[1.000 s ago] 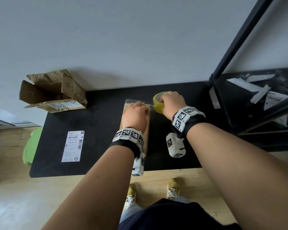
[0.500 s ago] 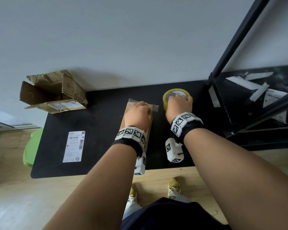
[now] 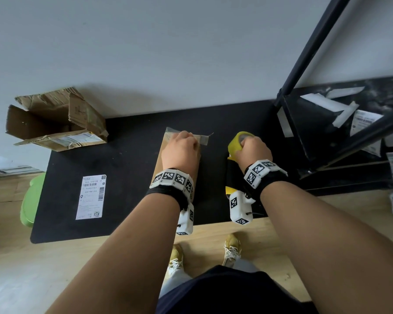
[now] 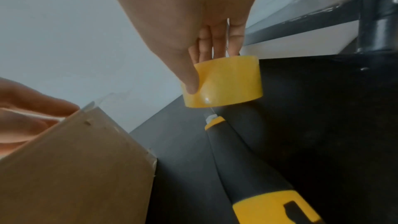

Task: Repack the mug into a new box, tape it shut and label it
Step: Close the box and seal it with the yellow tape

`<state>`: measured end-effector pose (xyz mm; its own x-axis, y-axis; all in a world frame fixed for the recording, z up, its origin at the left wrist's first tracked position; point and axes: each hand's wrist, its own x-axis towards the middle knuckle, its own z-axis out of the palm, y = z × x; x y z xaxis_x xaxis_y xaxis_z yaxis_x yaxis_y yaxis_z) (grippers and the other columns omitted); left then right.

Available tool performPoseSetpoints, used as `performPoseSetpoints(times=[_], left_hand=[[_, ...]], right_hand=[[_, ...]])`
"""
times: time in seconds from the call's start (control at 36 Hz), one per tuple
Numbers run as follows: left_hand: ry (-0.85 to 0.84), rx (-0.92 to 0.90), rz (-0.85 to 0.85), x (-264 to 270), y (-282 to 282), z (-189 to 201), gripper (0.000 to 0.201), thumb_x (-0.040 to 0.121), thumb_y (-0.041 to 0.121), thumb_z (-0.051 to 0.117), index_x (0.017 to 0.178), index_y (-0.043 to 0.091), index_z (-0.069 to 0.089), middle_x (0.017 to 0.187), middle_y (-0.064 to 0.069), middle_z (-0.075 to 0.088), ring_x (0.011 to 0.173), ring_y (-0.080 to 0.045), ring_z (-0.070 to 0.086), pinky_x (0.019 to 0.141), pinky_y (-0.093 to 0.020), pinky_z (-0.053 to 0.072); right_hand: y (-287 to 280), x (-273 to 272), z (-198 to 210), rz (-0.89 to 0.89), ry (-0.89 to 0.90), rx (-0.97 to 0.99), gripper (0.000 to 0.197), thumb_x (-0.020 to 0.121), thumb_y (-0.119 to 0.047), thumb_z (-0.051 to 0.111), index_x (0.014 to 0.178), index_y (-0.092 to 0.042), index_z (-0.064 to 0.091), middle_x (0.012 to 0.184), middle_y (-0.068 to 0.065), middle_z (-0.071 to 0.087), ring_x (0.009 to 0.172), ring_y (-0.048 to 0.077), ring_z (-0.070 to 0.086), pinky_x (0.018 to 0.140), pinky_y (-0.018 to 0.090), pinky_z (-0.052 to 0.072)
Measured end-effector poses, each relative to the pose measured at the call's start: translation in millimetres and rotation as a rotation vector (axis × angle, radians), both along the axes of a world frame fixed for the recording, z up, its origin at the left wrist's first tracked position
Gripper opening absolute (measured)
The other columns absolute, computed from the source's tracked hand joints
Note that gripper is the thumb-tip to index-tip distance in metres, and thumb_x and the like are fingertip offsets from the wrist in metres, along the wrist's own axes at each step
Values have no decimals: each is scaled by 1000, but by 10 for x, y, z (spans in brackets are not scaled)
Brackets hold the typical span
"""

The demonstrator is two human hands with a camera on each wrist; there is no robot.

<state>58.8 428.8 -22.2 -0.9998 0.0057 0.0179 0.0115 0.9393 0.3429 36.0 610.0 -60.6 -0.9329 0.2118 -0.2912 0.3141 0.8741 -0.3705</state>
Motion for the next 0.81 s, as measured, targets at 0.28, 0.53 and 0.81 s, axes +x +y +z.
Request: performPoseSetpoints(times=[0.28, 0.53, 0.81], left_hand=[[-21, 10, -13, 19, -16, -4, 29, 98, 18, 44, 113, 19, 69, 130, 8, 54, 123, -13, 43, 74, -27, 31], [-67, 14, -57, 5, -62, 49, 32, 98, 16, 42, 116, 18, 68, 132, 5, 54, 124, -16, 43, 84, -27, 38], [30, 265, 107, -92, -293, 68, 44, 86, 0, 45, 123, 16, 62, 131, 2, 55, 125, -17, 44, 97, -28, 39]], right_hand=[[-73, -11, -225, 42, -25, 11, 43, 90, -17, 53, 62, -27, 22, 94, 3, 43, 87, 16, 36, 75, 26, 30], [-150, -33, -47, 63, 1, 23, 9, 84, -11, 50, 80, -17, 56, 79, 6, 54, 75, 26, 52, 66, 28, 43], [-454, -115, 256, -120, -81, -364, 27, 92, -38, 51, 93, -17, 68, 93, 3, 73, 86, 26, 68, 83, 41, 55]])
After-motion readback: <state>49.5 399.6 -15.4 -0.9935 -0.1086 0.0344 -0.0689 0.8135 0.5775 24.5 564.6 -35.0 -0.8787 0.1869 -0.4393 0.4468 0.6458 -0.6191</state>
